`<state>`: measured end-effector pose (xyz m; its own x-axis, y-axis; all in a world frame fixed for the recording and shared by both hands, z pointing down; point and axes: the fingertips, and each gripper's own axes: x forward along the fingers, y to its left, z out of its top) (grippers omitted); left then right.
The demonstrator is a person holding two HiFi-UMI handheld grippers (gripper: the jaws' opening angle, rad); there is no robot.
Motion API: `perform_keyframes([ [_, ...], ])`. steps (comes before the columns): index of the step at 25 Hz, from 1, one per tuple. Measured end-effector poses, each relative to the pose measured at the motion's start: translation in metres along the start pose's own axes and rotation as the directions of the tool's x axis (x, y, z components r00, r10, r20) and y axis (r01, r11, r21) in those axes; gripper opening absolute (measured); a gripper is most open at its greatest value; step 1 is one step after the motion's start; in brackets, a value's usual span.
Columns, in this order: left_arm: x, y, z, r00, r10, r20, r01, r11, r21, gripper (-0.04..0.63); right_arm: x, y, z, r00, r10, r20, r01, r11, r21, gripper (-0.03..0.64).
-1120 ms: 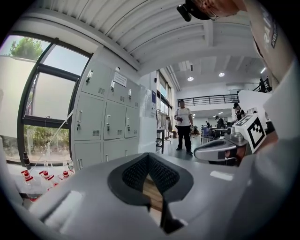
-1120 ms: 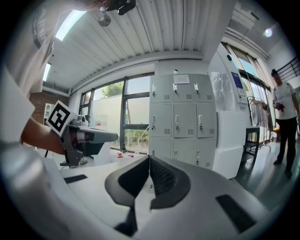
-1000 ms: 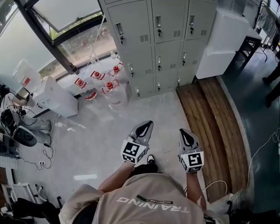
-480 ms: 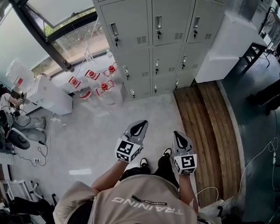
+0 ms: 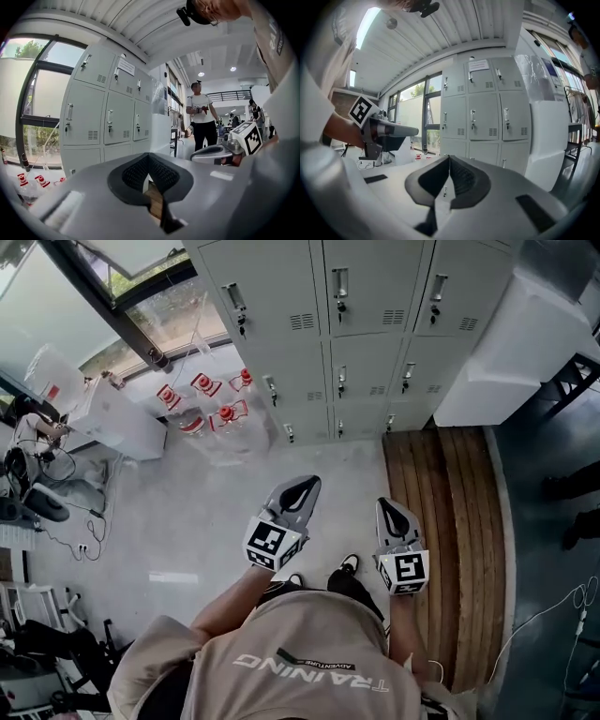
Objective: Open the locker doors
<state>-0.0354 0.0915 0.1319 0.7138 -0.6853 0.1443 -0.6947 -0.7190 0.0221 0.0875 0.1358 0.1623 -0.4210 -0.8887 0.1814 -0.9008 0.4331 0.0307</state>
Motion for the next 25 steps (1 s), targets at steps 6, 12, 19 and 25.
perform_keyframes([
  [6,0.033,-0.005,0.003,0.999,0.048,-0.016,-0.048,0.999,0.013,0.006,0.012,-0.035,-0.009,0.999,0.045,0.014,-0.046,0.998,0.036,0.011],
  [12,0.059,-0.011,0.0,0.997,0.049,-0.056,-0.048,0.999,0.018,0.006,0.015,-0.06,-0.018,0.999,0.043,0.009,-0.044,0.997,0.07,0.012],
  [19,0.078,0.007,-0.003,0.997,0.052,-0.063,-0.051,0.999,0.007,0.006,0.038,-0.067,-0.02,0.998,0.065,-0.012,-0.063,0.995,0.077,0.012],
  [25,0.109,0.037,-0.004,0.999,0.035,-0.034,-0.036,0.999,-0.03,0.006,0.066,-0.079,-0.01,0.999,0.045,-0.023,-0.044,0.999,0.03,0.011],
])
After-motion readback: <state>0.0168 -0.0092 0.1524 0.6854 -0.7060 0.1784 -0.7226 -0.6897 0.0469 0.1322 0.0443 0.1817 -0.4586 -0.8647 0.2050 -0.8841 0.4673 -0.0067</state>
